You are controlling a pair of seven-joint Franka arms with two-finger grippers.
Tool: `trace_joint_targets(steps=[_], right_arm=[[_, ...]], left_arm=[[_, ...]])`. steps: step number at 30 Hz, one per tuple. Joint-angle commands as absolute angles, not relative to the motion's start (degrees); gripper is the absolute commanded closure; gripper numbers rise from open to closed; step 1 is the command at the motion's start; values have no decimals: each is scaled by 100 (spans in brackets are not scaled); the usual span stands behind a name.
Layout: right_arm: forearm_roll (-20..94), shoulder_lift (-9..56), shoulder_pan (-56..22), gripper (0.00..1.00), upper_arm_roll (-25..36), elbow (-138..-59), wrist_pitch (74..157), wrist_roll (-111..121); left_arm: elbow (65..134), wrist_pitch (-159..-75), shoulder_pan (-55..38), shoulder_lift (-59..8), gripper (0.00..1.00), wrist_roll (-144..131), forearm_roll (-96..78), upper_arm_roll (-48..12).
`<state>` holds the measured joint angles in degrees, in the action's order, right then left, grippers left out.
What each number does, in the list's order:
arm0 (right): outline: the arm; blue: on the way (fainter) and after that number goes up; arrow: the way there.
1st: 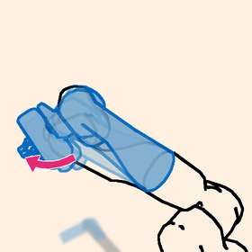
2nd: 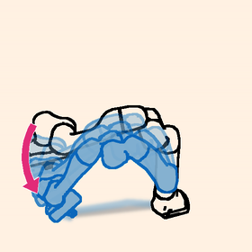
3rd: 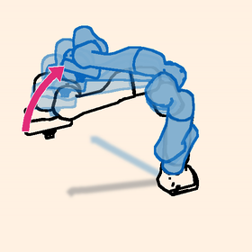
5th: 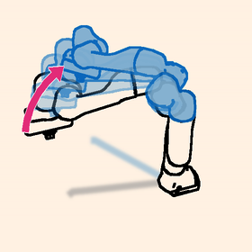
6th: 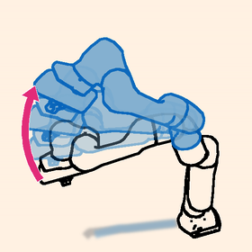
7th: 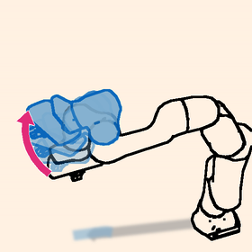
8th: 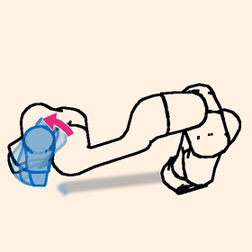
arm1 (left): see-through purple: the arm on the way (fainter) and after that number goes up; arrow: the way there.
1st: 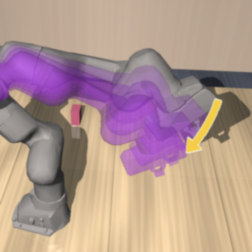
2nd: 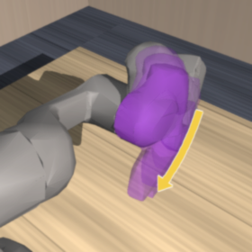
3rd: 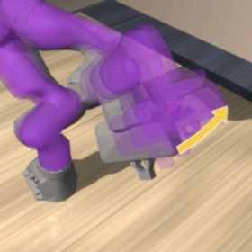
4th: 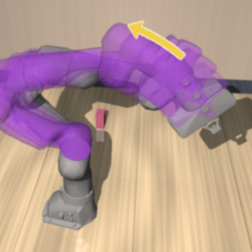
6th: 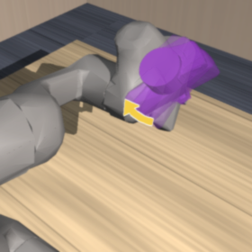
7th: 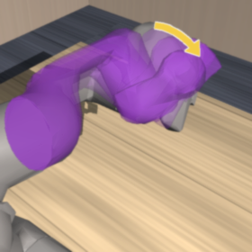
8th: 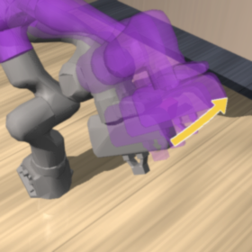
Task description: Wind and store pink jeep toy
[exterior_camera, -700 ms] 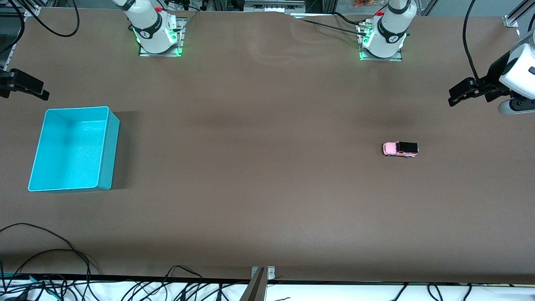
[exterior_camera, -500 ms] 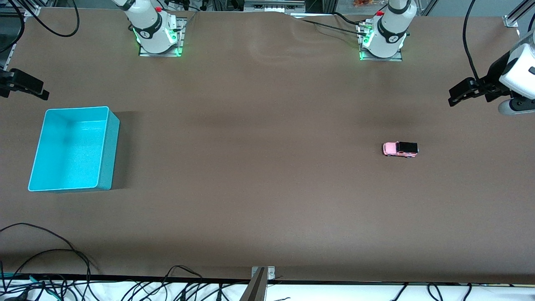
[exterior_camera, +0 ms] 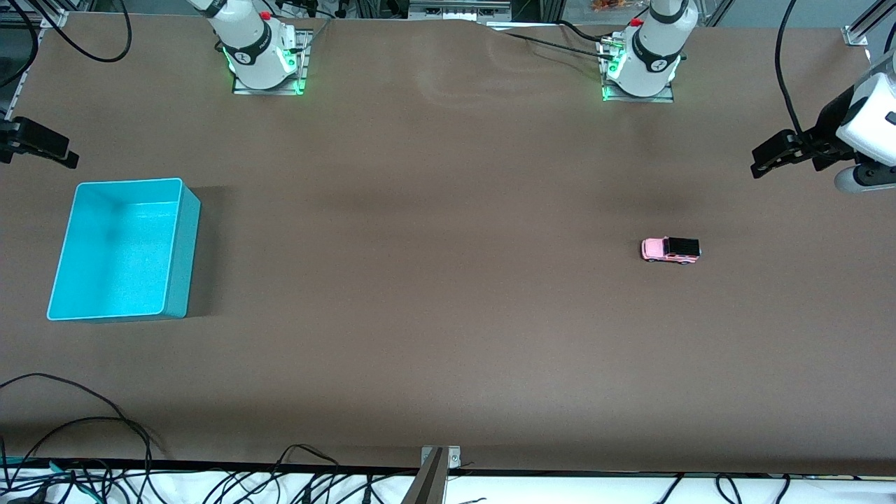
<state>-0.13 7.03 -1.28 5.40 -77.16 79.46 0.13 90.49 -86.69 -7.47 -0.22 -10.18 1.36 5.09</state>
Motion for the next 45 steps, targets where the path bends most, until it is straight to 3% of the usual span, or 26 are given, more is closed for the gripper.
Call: trace_joint_targets(steps=[1, 20, 45], right_arm=[[-88, 694, -132, 0, 527, -7646, 7849, -88], [-18, 694, -123, 0, 536, -7770, 7857, -26], [167, 694, -141, 0, 510, -7884, 7857, -105]], left_arm=[[8851, -8552, -721, -105, 0, -1020, 123, 519], [8824, -8341, -589, -79, 0, -229, 35, 633], [9210, -8533, -589, -642, 0, -272, -97, 633]])
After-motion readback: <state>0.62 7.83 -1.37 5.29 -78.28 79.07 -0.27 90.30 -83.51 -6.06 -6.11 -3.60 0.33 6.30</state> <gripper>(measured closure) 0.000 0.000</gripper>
